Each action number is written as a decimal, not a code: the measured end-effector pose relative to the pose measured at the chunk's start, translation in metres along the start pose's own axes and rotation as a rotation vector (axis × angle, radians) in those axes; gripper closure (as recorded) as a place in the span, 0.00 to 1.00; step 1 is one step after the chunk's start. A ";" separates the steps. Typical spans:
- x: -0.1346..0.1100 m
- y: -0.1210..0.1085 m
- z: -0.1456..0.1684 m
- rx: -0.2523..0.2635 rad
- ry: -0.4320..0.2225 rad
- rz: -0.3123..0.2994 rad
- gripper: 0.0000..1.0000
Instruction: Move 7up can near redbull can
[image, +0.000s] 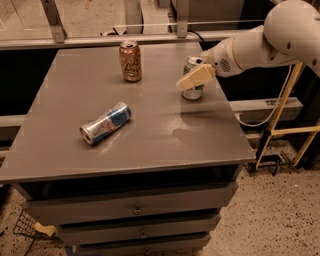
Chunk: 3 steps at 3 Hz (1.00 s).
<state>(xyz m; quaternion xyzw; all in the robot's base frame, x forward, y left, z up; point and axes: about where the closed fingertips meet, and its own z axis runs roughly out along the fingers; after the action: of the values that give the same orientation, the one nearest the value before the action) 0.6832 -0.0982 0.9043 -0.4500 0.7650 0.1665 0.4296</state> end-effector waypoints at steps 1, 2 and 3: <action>-0.005 0.001 0.005 -0.014 -0.013 -0.004 0.37; -0.010 0.006 0.007 -0.038 -0.034 -0.014 0.61; -0.023 0.019 0.001 -0.112 -0.085 -0.068 0.83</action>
Offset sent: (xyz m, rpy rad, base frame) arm -0.0024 0.0156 0.0087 0.0525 -0.0169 0.0694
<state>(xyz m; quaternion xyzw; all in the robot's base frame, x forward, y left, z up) 0.6727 -0.0750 0.9200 -0.4916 0.7198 0.2134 0.4412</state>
